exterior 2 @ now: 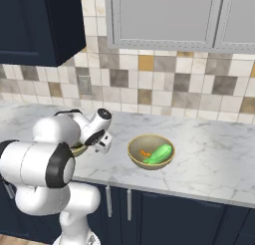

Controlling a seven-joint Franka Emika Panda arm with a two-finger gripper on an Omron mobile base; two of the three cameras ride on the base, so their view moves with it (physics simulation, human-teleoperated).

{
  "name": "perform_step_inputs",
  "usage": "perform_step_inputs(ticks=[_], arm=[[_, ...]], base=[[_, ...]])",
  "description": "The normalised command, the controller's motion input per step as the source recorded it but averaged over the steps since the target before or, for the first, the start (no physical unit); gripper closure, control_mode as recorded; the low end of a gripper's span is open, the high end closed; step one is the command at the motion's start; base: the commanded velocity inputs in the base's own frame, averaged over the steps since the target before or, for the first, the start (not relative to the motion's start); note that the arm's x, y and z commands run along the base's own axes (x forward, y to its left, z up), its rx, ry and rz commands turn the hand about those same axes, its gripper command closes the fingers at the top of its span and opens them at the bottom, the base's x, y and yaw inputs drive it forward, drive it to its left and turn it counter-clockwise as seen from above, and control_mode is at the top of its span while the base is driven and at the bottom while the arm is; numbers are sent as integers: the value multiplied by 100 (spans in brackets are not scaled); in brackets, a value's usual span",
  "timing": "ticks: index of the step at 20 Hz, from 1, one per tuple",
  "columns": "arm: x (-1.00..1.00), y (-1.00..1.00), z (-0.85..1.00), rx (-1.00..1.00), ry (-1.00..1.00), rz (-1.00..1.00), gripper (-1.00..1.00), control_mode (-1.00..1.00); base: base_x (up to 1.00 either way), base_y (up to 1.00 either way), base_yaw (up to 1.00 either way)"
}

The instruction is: Place the bowl containing the squash and fish in the microwave. Close the microwave door and press the start button to microwave the meal.

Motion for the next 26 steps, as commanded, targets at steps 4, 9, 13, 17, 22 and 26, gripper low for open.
perform_step_inputs(ticks=[4, 9, 13, 17, 22, 26], arm=[[17, 7, -22, 0, 0, 0, -100, -100], [5, 14, -10, 0, 0, 0, 100, -100], [0, 0, 0, 0, 0, 0, 100, -100], [-11, 0, 2, 0, 0, 0, 100, -100], [-56, -8, 48, 0, -14, 0, 100, -100], [-78, -22, 68, 0, -22, 0, 100, -100]], base=[[0, 0, 0], [0, 0, 0], [0, 0, 0], [0, 0, 0], [0, 0, 0], [0, 0, 0]])
